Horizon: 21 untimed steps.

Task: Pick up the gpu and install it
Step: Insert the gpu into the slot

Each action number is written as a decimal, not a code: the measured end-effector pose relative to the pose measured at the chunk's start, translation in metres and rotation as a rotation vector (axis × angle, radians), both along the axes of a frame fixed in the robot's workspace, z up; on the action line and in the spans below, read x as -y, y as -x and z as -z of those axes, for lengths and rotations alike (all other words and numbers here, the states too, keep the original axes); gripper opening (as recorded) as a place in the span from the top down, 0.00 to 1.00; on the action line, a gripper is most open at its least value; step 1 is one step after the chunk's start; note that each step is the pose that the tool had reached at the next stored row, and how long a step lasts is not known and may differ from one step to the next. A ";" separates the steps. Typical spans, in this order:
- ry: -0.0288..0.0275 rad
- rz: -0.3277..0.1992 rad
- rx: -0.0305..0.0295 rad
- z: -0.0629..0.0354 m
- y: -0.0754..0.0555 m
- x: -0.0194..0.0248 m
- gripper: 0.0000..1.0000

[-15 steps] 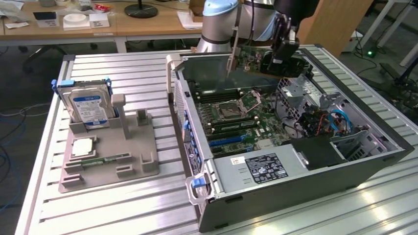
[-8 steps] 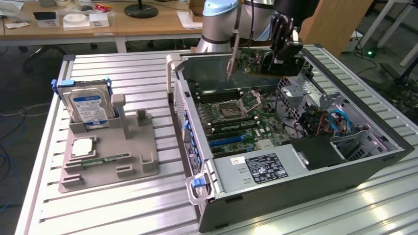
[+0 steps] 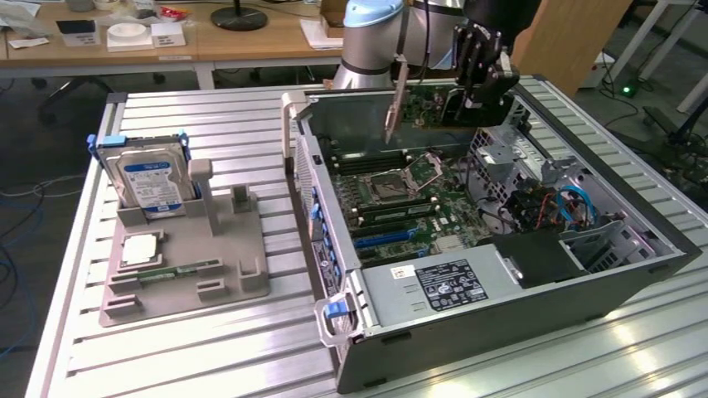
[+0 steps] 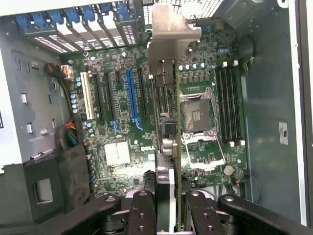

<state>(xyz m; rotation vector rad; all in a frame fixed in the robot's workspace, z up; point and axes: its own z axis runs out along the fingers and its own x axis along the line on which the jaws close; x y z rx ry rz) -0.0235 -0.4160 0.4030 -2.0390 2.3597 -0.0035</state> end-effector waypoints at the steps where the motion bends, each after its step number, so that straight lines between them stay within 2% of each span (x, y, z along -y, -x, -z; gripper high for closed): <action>1: 0.0001 0.000 0.0000 0.0000 0.000 0.0000 0.72; 6: 0.0002 -0.002 0.0000 -0.0001 0.000 0.0000 0.72; 11: -0.0002 -0.042 0.0001 0.0002 0.000 0.0000 0.72; 12: -0.0026 -0.042 0.0002 0.0006 0.000 0.0001 0.72; 13: -0.0109 -0.043 0.0004 0.0010 0.000 0.0001 0.72; 14: -0.0226 -0.043 0.0007 0.0013 0.000 0.0000 0.72; 15: -0.0304 -0.042 0.0008 0.0016 0.000 0.0000 0.72; 19: -0.0314 -0.044 0.0023 0.0026 0.000 0.0000 0.72; 21: -0.0313 -0.047 0.0049 0.0033 0.000 0.0000 0.72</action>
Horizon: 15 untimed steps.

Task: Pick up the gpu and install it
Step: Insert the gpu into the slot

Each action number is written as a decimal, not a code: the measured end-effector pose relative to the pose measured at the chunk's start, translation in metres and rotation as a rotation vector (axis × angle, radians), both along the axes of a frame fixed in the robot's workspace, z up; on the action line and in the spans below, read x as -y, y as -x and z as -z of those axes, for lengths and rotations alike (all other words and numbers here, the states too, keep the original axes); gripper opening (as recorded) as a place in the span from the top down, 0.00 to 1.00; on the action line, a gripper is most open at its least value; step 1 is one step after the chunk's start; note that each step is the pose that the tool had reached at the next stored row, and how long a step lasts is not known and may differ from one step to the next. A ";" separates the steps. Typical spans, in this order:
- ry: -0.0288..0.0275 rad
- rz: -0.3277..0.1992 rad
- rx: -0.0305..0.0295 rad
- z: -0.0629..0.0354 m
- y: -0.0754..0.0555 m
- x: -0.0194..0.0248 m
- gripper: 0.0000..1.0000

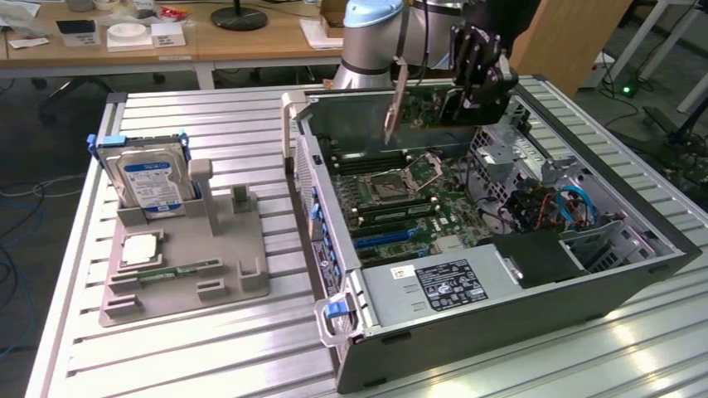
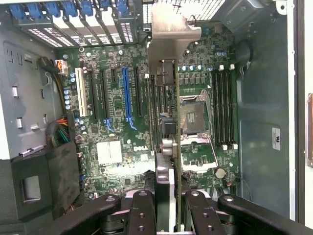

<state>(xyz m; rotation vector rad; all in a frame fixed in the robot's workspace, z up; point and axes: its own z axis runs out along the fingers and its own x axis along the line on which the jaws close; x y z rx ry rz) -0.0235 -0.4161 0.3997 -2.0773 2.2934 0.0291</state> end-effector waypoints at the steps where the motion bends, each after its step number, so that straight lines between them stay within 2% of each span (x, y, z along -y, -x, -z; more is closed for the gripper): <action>1: 0.0003 -0.001 0.0049 0.0003 0.000 0.0001 0.72; 2: 0.0004 -0.003 0.0106 0.0005 0.000 0.0001 0.72; 4: 0.0001 -0.005 0.0156 0.0009 0.000 0.0000 0.72; 9: -0.0007 -0.005 0.0165 0.0015 0.000 0.0004 0.72; 15: -0.0004 -0.005 0.0163 0.0018 0.000 0.0050 0.72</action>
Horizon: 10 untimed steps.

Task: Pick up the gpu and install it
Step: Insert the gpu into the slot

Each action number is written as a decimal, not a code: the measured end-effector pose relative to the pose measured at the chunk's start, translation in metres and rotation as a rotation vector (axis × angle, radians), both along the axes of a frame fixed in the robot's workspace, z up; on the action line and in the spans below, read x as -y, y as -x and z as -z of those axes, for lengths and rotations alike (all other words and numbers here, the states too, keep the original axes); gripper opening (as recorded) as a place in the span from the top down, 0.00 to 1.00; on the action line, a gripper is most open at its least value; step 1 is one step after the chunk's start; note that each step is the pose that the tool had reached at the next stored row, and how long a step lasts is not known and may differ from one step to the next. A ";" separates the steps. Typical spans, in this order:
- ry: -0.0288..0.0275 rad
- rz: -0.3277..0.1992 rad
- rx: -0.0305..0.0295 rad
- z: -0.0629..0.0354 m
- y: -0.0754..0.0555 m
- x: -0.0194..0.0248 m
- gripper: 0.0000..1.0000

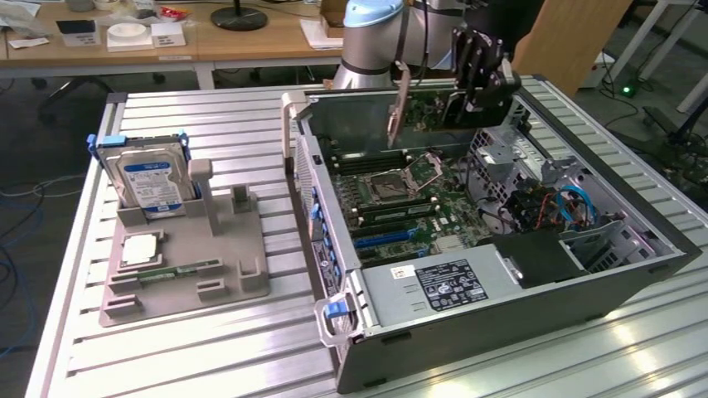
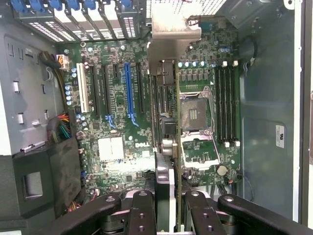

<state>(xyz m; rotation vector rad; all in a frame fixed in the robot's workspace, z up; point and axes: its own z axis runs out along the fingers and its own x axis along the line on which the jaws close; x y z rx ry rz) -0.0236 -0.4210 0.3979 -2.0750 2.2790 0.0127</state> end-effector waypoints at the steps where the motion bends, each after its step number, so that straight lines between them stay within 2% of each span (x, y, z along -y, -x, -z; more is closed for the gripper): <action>1: -0.0001 0.000 0.0000 0.0001 0.000 0.0007 0.72; 4: -0.0001 0.000 0.0001 0.0003 0.000 0.0023 0.72; 10: 0.0000 0.000 0.0000 0.0003 0.000 0.0024 0.72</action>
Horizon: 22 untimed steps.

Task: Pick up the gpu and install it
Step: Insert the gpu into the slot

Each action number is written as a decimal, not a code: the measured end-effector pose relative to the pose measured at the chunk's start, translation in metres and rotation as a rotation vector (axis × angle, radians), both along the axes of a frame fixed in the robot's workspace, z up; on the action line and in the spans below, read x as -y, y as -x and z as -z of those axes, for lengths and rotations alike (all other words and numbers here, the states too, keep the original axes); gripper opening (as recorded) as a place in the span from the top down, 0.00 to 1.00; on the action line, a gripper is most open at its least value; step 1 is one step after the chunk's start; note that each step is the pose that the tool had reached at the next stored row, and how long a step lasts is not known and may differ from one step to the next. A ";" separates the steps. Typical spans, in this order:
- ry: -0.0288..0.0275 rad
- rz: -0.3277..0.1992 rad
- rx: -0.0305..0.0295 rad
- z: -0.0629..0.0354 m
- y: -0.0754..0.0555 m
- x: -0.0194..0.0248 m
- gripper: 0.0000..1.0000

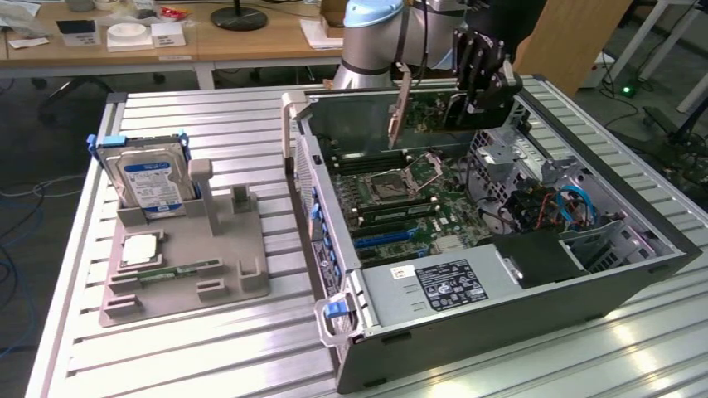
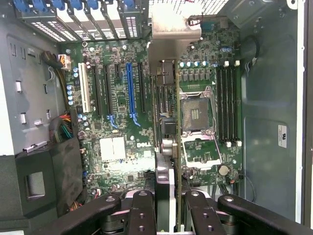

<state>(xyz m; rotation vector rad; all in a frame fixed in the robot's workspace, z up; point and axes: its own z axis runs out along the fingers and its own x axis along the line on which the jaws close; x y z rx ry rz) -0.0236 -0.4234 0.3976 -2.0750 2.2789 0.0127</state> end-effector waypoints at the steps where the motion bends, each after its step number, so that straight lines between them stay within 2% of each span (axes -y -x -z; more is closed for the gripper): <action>1: 0.0000 0.000 0.0000 0.0000 0.000 0.0000 0.72; 13: 0.0000 0.000 0.0000 0.0001 0.001 0.0000 0.72; 22: 0.0008 0.000 -0.0005 0.0021 0.014 0.0000 0.72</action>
